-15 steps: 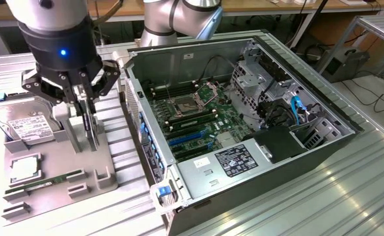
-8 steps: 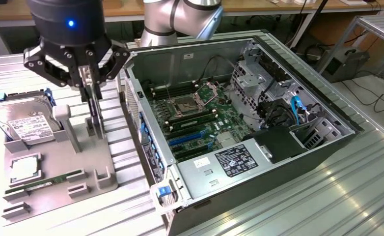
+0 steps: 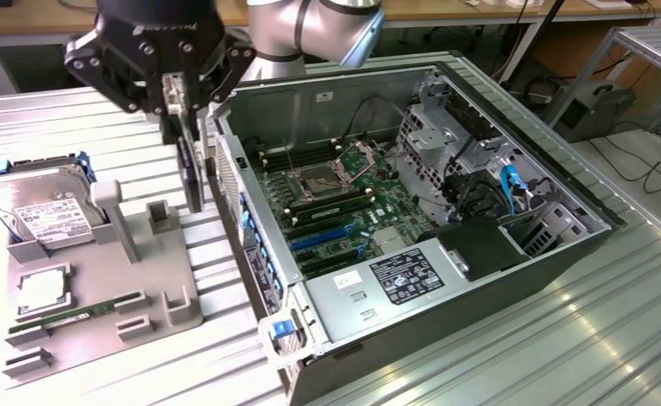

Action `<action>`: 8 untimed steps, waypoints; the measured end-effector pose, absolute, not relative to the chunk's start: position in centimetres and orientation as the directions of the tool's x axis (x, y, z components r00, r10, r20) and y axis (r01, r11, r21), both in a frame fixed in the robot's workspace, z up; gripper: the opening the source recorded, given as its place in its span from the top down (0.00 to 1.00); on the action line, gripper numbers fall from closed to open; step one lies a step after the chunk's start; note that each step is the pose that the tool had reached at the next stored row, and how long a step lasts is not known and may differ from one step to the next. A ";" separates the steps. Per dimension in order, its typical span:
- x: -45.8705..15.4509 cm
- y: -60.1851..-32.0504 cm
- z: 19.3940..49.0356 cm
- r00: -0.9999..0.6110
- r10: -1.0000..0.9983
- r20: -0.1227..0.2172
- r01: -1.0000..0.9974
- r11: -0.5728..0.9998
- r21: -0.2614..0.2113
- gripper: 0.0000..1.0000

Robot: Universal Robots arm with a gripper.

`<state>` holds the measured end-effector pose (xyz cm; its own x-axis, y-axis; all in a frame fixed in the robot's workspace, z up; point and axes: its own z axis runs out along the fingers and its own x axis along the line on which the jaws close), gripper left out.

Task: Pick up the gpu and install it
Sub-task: 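Pick up the gpu and move the gpu toward the slot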

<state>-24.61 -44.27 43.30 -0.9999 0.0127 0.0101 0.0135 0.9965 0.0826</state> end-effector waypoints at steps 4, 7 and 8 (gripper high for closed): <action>-22.7 -44.4 44.8 -1.000 0.013 0.016 0.014 0.995 0.094 0.74; -21.0 -44.4 45.0 -1.000 0.012 0.024 0.015 0.994 0.108 0.74; -20.6 -44.4 45.0 -1.000 0.012 0.027 0.015 0.994 0.111 0.74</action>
<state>-20.56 -44.40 45.05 -0.9996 0.0122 0.0272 0.0151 0.9937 0.1111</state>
